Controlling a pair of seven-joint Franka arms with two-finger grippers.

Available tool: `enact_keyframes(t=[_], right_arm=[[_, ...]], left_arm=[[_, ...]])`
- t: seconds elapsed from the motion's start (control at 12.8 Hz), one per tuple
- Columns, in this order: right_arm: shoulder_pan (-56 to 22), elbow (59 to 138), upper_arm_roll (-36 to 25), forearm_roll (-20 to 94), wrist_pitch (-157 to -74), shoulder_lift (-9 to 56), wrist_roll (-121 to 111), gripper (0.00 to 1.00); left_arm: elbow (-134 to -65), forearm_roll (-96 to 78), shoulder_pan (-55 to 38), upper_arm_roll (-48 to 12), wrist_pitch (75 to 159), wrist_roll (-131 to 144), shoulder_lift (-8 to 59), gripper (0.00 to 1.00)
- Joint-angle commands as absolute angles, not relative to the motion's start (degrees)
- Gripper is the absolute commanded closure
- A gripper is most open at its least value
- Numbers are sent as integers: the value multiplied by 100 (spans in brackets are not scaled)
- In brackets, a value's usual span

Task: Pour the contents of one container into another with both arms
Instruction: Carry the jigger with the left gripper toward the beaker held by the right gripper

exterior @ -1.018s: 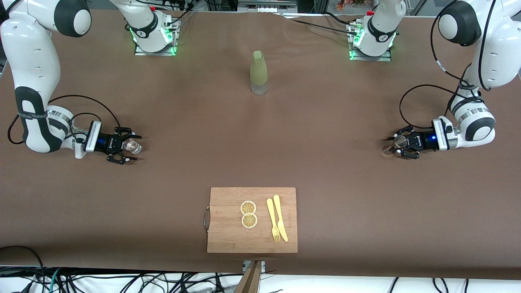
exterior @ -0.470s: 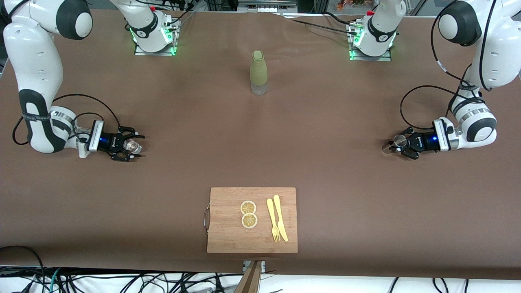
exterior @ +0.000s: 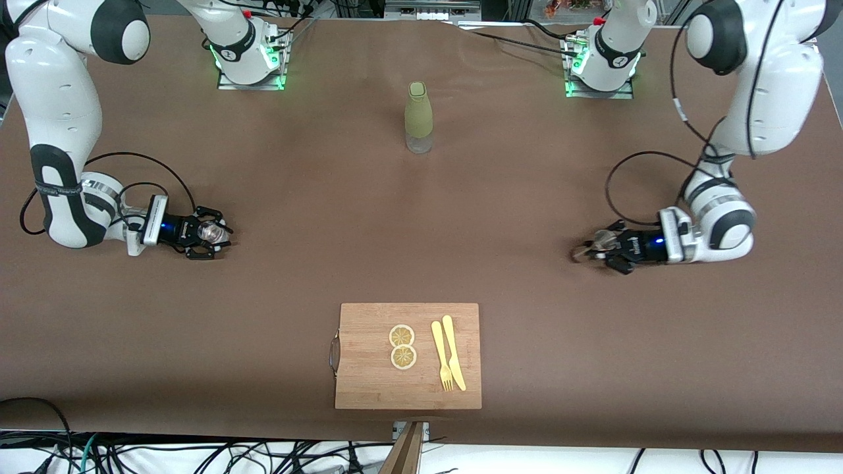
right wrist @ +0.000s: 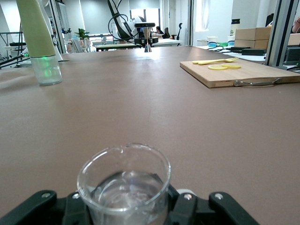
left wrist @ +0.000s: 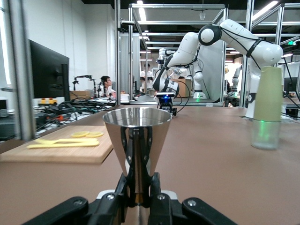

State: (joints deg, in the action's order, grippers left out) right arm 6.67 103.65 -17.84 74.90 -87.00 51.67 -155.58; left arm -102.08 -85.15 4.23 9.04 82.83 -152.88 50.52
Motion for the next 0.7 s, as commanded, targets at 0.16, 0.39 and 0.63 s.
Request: enact_keyframes(t=[0.16, 0.39, 0.63], right_arm=[[703, 10345, -1767, 7655, -8552, 5238, -15777, 74], [694, 10345, -1671, 7699, -8552, 5203, -15514, 77], [703, 10345, -1408, 7822, -8595, 5072, -15284, 80]], left_arm=[[-9669, -8972, -684, 521, 9322, -14187, 5027, 100], [-9344, -9377, -1185, -60, 10271, -13695, 5054, 100], [-8878, -9509, -1756, -202, 10976, -13501, 5106, 100]])
